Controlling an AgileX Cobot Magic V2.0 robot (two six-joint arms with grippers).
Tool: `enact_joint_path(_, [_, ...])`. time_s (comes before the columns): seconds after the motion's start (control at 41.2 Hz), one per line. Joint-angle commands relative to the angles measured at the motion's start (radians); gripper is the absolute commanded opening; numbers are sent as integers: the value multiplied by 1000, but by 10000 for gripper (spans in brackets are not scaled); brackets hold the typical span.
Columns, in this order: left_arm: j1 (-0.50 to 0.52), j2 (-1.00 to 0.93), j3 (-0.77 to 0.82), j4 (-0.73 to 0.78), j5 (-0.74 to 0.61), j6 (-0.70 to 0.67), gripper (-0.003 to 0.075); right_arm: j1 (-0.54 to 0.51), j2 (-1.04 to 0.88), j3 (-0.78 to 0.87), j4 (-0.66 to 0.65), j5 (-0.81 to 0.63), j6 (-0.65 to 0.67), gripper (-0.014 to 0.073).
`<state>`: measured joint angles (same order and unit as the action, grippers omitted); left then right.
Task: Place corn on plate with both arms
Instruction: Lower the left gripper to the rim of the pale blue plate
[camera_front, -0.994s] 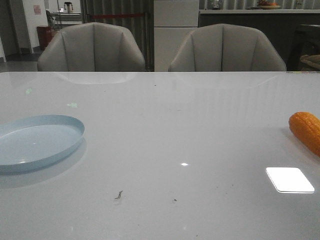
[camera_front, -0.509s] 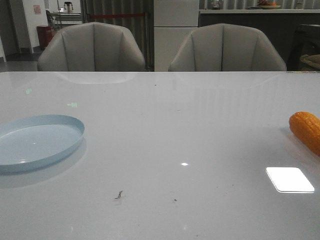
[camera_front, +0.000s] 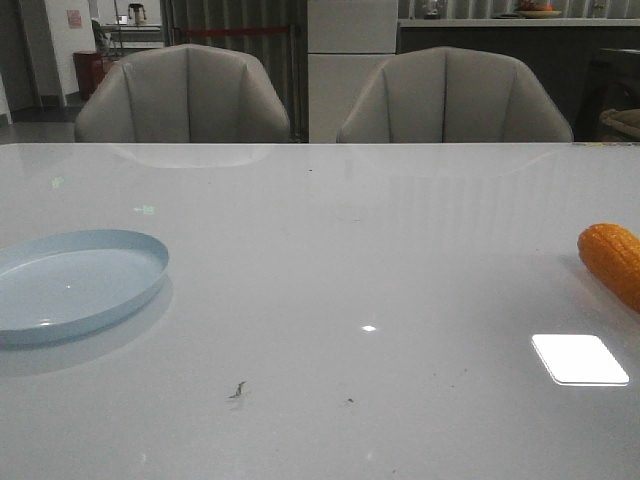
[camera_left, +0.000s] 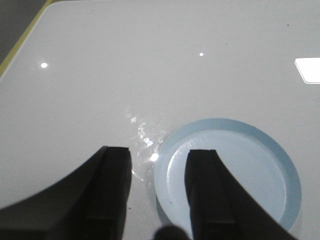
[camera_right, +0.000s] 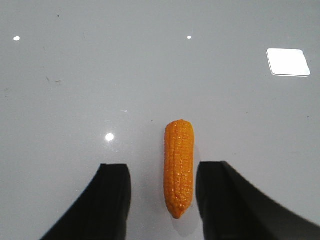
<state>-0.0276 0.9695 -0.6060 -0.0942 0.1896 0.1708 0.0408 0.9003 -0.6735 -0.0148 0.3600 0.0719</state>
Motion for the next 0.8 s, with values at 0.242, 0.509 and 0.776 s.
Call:
enact_joint_path(0.242, [56, 124, -231, -88, 145, -18, 347, -3, -8, -36, -13, -67, -9, 435])
enact_joint_path(0.509, [81, 412, -524, -84, 368, -18, 346, -3, -8, -36, -13, -67, -9, 435])
enact_joint_path(0.776, [81, 661, -691, -84, 520, -18, 344, -3, -8, -36, -13, -67, -9, 435])
